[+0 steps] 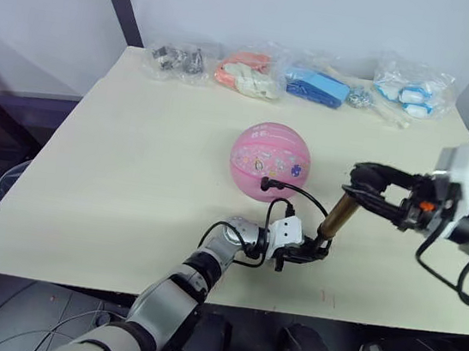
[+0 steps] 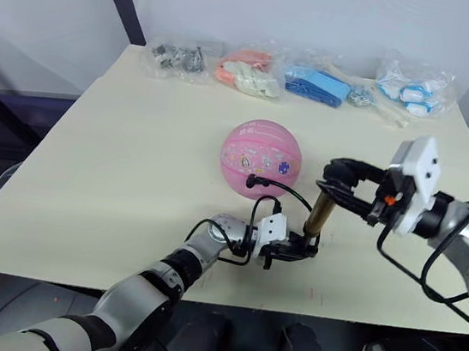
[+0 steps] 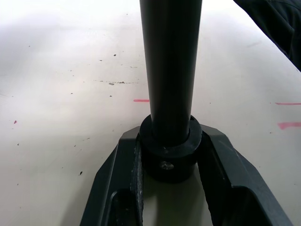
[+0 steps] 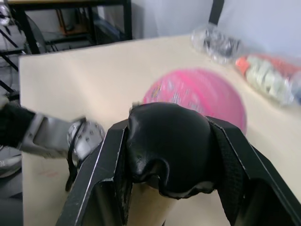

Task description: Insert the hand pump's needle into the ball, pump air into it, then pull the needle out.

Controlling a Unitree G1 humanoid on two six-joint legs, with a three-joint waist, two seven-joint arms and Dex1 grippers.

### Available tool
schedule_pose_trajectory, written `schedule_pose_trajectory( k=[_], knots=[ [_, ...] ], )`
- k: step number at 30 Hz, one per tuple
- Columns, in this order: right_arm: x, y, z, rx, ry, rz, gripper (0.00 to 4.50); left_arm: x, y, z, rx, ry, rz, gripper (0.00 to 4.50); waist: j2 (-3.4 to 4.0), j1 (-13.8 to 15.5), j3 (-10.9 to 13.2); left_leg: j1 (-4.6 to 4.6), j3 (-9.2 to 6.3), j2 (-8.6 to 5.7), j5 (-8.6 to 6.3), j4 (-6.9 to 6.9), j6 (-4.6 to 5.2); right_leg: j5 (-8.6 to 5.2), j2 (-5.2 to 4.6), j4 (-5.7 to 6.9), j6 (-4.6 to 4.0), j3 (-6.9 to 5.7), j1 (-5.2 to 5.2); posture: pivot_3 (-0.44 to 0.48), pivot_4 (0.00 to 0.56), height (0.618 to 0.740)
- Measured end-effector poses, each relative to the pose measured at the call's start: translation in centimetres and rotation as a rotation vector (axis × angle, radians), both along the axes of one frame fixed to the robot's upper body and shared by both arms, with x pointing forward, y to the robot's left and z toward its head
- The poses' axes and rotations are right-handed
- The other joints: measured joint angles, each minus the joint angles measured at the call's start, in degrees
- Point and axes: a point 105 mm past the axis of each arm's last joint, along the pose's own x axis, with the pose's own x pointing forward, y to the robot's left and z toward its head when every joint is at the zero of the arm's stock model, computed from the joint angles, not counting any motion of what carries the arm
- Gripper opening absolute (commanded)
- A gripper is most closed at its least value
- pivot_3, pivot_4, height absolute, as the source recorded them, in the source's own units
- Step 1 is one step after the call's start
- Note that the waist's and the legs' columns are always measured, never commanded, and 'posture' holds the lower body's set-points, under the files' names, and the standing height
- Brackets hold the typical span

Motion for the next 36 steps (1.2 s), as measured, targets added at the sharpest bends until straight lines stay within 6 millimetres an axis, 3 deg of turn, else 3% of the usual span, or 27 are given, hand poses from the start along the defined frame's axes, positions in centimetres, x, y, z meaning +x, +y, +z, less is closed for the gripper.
schedule_pose_trajectory(
  k=[9,19,27,36],
  knots=[
    [-0.6,-0.6,4.0,-0.017,-0.068,0.034,1.96,0.0,0.0,0.0,0.0,-0.001,0.0,1.13,-0.01,0.04,0.07,-0.01,0.03,0.06,0.0,0.0,0.0,0.0,-0.02,0.0,0.0,0.01,0.0,0.0,0.15,0.74],
    [-0.3,-0.8,4.5,-0.024,-0.033,0.033,1.96,0.0,-0.2,0.2,-0.005,-0.006,-0.009,1.13,0.13,0.18,0.41,-0.1,0.05,0.08,0.0,0.01,0.0,0.01,-0.05,0.0,0.0,0.01,-0.1,0.0,0.15,0.74],
    [-0.8,0.0,2.7,-0.001,-0.089,0.038,1.96,0.0,0.0,0.1,-0.002,-0.003,-0.003,1.13,0.04,0.13,0.32,0.02,0.05,0.05,0.0,0.01,0.0,0.01,0.0,0.01,0.01,0.01,0.01,0.0,0.15,0.74],
    [-1.0,0.7,-2.0,-0.032,-0.049,0.037,1.96,0.0,0.2,-0.1,0.003,-0.002,0.004,1.13,-0.31,-0.18,-0.04,0.12,0.04,0.06,0.0,-0.01,0.0,0.0,0.05,0.01,0.0,0.01,0.08,0.0,0.15,0.74]
  ],
)
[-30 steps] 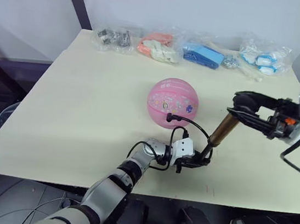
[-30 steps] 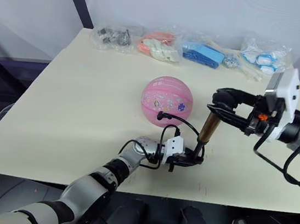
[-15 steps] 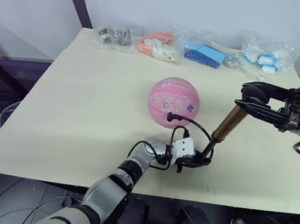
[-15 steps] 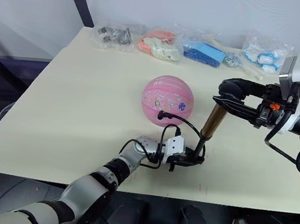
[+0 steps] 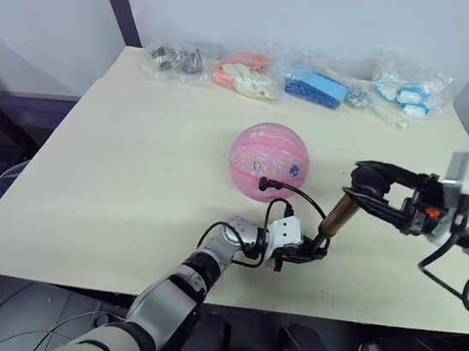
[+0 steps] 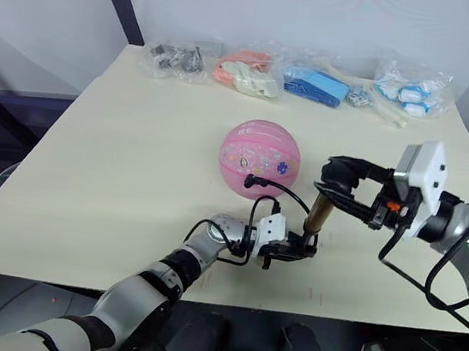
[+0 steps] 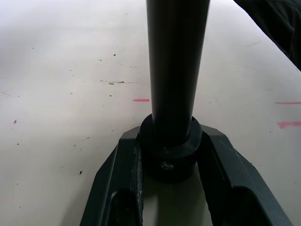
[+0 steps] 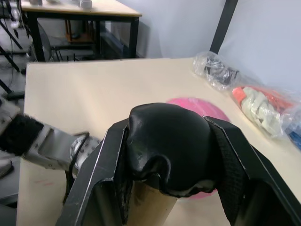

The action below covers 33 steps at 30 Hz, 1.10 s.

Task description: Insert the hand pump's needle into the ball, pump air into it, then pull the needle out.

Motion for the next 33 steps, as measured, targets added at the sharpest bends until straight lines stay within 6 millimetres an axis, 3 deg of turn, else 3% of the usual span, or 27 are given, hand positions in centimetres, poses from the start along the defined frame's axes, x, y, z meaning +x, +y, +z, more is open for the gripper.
schedule_pose_trajectory(
  k=[19,23,28,33],
  knots=[
    [0.9,0.9,-7.4,-0.03,0.088,-0.044,1.96,0.0,0.1,-0.1,0.003,0.003,0.007,1.13,-0.11,-0.14,-0.45,0.06,0.0,-0.01,0.0,-0.02,0.0,-0.01,0.04,0.0,-0.01,0.03,0.01,0.0,0.15,0.74],
    [1.0,1.0,-7.3,-0.026,0.089,-0.043,1.96,0.0,0.1,-0.1,0.003,0.001,0.006,1.13,-0.08,-0.13,-0.46,0.07,0.01,-0.01,0.0,-0.02,0.0,-0.01,0.04,0.0,-0.01,0.04,0.01,0.0,0.15,0.74],
    [1.2,0.1,-5.8,-0.055,0.133,-0.05,1.96,0.0,0.0,-0.1,0.002,0.002,0.001,1.13,0.07,-0.09,-0.27,-0.01,-0.01,-0.03,0.0,-0.02,0.0,0.0,0.0,0.0,-0.01,0.04,-0.03,0.0,0.15,0.74],
    [0.9,-0.3,-2.8,-0.064,0.128,-0.022,1.96,-0.1,-0.1,0.0,0.0,0.002,-0.007,1.13,0.25,0.1,-0.05,-0.11,-0.03,-0.04,0.0,-0.01,0.0,0.0,-0.03,-0.03,-0.01,0.0,-0.08,0.0,0.15,0.74]
  ],
)
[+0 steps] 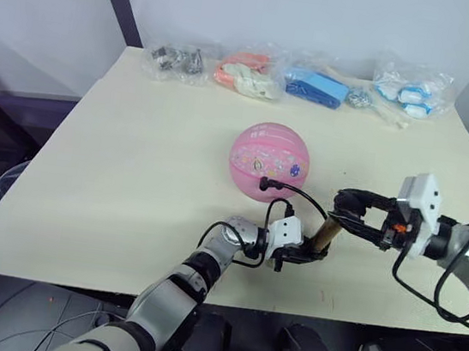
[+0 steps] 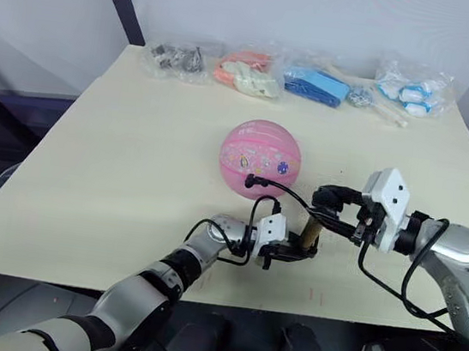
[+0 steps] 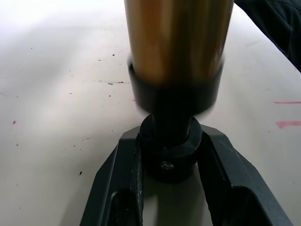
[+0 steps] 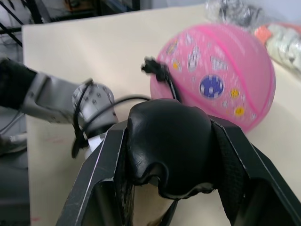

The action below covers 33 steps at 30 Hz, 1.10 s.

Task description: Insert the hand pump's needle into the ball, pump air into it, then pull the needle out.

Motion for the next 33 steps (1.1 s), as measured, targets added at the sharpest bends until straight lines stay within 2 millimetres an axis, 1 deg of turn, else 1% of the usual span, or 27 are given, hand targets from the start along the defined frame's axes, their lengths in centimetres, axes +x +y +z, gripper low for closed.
schedule_pose_trajectory(
  k=[1,3,4,7,11,15,22,25,29,33],
  knots=[
    [0.0,-0.2,0.8,0.002,-0.007,0.004,1.96,0.0,0.0,0.0,-0.001,-0.001,0.0,1.13,0.0,0.02,0.04,-0.01,0.0,0.0,0.0,0.01,0.0,0.0,-0.01,0.0,0.01,0.0,0.0,0.0,0.15,0.74],
    [-0.1,-0.5,1.7,0.0,-0.013,0.009,1.96,0.0,-0.1,0.0,-0.001,-0.001,0.0,1.13,0.01,0.04,0.09,-0.01,0.01,0.0,0.0,0.02,0.0,0.0,-0.01,0.0,0.01,0.0,0.0,0.0,0.15,0.74],
    [-0.1,-0.6,2.7,-0.001,-0.025,0.013,1.96,0.0,-0.1,0.1,-0.001,-0.002,-0.001,1.13,0.0,0.06,0.11,-0.01,0.0,0.0,0.0,0.01,0.0,0.0,-0.01,0.0,0.01,0.0,0.0,0.0,0.15,0.74],
    [-0.3,-0.7,4.3,0.015,-0.046,0.028,1.96,0.0,-0.1,0.1,-0.001,-0.002,-0.002,1.13,0.01,0.09,0.15,-0.02,0.0,0.01,0.0,0.01,0.0,0.0,-0.02,-0.01,0.0,-0.01,0.0,0.0,0.15,0.74],
    [-0.5,-0.8,7.2,0.031,-0.085,0.046,1.96,0.1,-0.1,0.1,-0.001,-0.004,-0.003,1.13,0.05,0.12,0.27,-0.03,0.01,0.04,0.0,0.02,0.0,0.01,-0.03,0.0,0.01,-0.01,0.0,0.0,0.15,0.74],
    [-0.8,-0.9,9.3,0.036,-0.116,0.061,1.96,0.1,-0.1,0.2,-0.002,-0.004,-0.005,1.13,0.09,0.15,0.34,-0.04,0.01,0.07,0.0,0.02,0.0,0.01,-0.05,0.0,0.01,-0.01,-0.02,0.0,0.15,0.74],
    [-0.4,-1.3,9.5,0.048,-0.083,0.036,1.96,0.1,-0.2,0.3,-0.004,-0.006,-0.007,1.13,0.12,0.28,0.47,-0.11,0.04,0.07,0.0,0.02,0.01,0.01,-0.09,0.0,0.01,0.0,-0.09,0.0,0.15,0.74],
    [-0.7,-1.2,9.0,0.052,-0.113,0.035,1.96,0.0,-0.2,0.2,-0.005,-0.004,-0.005,1.13,0.1,0.38,0.46,-0.08,0.03,0.07,0.0,0.03,0.01,0.01,-0.06,0.01,0.01,-0.01,-0.06,0.0,0.15,0.74],
    [-0.9,-1.1,7.1,0.049,-0.118,0.024,1.96,0.1,-0.1,0.1,-0.003,-0.003,0.001,1.13,0.0,0.28,0.35,0.03,0.05,0.07,0.0,0.02,0.01,0.01,-0.03,0.01,0.02,0.0,0.04,0.0,0.15,0.74],
    [-0.8,-0.7,4.4,0.038,-0.102,0.022,1.96,0.1,-0.1,0.1,-0.002,-0.005,0.007,1.13,-0.16,0.13,0.09,0.09,0.06,0.06,0.0,0.02,0.01,0.01,-0.01,0.01,0.02,0.0,0.08,0.0,0.15,0.74]
  ],
)
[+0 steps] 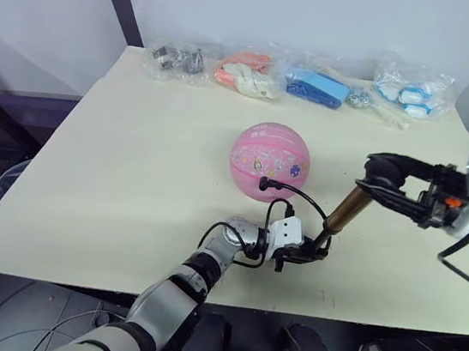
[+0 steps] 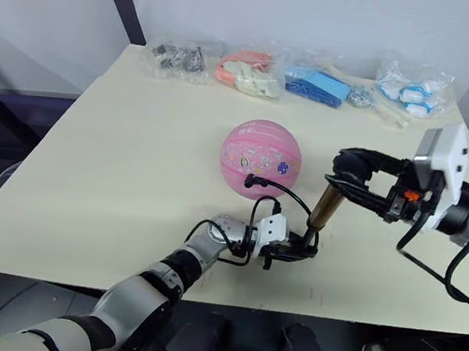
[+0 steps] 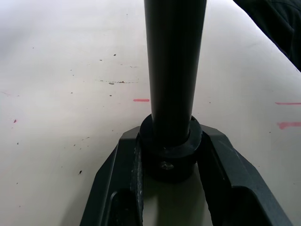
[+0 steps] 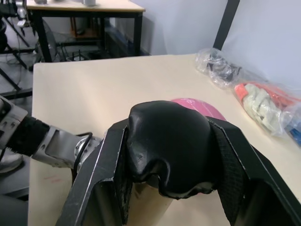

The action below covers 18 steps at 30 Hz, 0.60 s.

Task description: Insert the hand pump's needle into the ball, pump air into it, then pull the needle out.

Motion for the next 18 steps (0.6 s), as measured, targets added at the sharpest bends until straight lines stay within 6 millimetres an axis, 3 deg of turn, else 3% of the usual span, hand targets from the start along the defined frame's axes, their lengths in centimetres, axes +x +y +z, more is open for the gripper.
schedule_pose_trajectory(
  k=[18],
  knots=[
    [0.6,1.9,-8.4,-0.058,0.048,-0.032,1.96,0.0,0.3,-0.3,0.008,0.006,0.008,1.13,-0.34,-0.29,-0.65,0.07,-0.03,-0.02,0.0,-0.04,-0.01,-0.01,0.06,-0.01,-0.01,0.01,0.02,0.0,0.15,0.74]
  ],
)
